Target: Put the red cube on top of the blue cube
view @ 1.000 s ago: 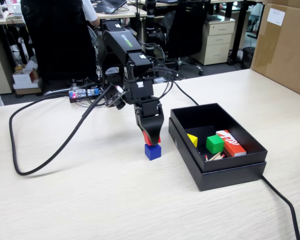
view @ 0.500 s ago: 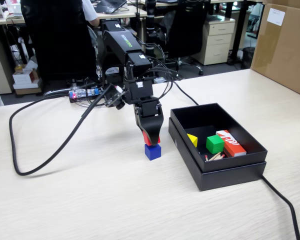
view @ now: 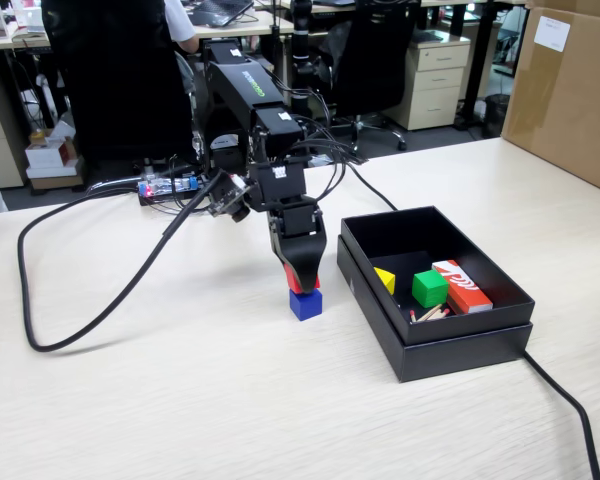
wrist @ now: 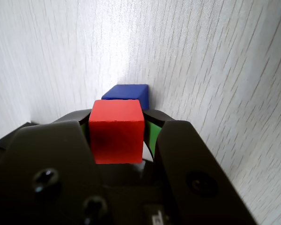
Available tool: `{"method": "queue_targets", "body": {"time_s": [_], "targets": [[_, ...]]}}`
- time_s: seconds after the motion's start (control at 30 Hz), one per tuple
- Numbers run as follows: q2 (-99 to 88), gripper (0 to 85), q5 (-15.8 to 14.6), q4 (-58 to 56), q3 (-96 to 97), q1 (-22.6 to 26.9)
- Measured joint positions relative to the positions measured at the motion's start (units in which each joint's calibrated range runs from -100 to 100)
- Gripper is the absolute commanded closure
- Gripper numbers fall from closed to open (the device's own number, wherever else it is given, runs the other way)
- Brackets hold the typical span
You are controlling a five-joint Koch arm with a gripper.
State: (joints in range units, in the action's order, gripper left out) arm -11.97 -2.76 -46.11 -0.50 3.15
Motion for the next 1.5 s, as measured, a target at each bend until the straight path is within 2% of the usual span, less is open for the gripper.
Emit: {"method": "queue_targets", "body": {"time_s": [0.13,0.43,0.5,0.6,0.77,0.9,1.2,1.5], "targets": [[0.52,79.7,0.00,0.00,0.00,0.05],[0.91,62.4,0.05,0.00,0.18,0.10],[0.91,62.2,0.05,0.00,0.18,0.10],[0.91,57.6,0.05,0.00,0.18,0.10],[0.91,57.1,0.05,0.00,0.18,0.20],[1.04,44.7,0.05,0.00,0.18,0.20],[-0.52,41.2,0.10,0.00,1.55,0.29],[-11.13,39.0,0.24,0.00,6.85,0.34]]}}
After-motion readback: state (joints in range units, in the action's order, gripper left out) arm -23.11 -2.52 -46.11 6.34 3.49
